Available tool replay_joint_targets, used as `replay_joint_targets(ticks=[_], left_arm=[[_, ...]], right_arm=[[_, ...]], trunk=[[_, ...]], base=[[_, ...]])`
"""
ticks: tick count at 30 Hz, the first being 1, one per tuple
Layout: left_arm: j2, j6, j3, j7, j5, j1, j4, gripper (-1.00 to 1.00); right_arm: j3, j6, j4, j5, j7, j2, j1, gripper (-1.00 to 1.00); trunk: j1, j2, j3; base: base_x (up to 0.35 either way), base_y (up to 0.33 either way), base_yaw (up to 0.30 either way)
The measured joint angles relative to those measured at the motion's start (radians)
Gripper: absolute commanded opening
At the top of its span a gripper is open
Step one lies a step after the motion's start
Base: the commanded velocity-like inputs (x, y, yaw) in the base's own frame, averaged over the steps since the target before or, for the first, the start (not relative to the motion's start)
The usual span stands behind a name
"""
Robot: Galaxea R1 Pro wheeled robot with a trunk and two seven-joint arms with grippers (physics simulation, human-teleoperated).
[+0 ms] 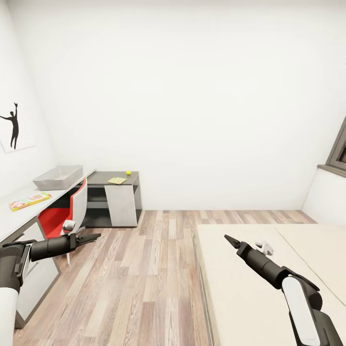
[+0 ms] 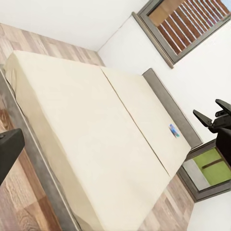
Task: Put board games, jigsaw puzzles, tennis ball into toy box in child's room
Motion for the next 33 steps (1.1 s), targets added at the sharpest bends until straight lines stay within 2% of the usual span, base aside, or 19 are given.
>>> replay_joint_targets(ticks=[7,14,33], left_arm=[[0.0,0.0,0.0,0.0,0.0,0.0,0.0,1.0],[0.0,0.0,0.0,0.0,0.0,0.0,0.0,1.0],[0.0,0.0,0.0,0.0,0.0,0.0,0.0,1.0]], right_arm=[[0.001,0.001,0.0,-0.001,0.0,0.0,0.0,1.0],[0.023,0.0,0.0,0.0,-0.001,0.0,0.0,1.0],[0.026,-0.001,0.0,0.001,-0.001,0.0,0.0,1.0]], trunk=[[0.0,0.0,0.0],[0.0,0.0,0.0],[0.0,0.0,0.0]], base=[[0.0,-0.202,0.0],[0.0,-0.236,0.0],[0.0,-0.239,0.0]])
